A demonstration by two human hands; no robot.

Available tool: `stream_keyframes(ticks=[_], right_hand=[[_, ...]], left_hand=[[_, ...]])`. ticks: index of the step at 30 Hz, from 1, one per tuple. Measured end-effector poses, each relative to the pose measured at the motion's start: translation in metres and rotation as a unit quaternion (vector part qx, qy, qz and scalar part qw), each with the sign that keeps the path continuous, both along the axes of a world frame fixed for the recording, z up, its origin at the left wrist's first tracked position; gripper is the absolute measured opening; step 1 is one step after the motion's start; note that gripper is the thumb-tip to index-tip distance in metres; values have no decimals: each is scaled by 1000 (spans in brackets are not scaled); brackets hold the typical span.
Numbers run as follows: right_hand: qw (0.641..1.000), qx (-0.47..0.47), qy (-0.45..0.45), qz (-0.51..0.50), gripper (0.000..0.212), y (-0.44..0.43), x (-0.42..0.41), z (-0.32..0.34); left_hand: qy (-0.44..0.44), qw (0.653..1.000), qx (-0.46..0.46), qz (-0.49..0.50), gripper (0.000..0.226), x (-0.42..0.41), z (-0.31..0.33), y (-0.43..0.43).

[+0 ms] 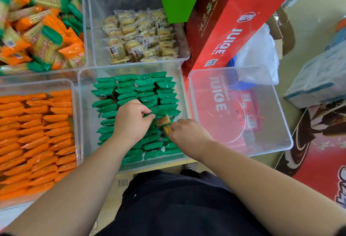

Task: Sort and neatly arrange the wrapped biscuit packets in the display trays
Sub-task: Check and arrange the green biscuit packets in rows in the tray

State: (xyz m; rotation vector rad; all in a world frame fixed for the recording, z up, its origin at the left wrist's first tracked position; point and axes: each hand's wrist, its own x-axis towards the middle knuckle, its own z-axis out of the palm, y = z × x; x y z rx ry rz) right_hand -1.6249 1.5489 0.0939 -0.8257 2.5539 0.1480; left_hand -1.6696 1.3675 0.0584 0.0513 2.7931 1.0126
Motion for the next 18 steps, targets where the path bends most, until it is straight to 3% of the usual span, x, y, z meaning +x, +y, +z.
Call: stream_keyframes(ticks=[7,12,18], right_hand=[[999,4,53,-1,31,-10,3,-22],[998,12,61,-13,10,-6,6,-25],[993,83,32,-74,31,0,3,-6]], left_hand=[[-6,990,72,124,14,7,43,-20],[-34,974,129,183,12,19,61,-39],[-57,962,167,208,12,39,62,-44]])
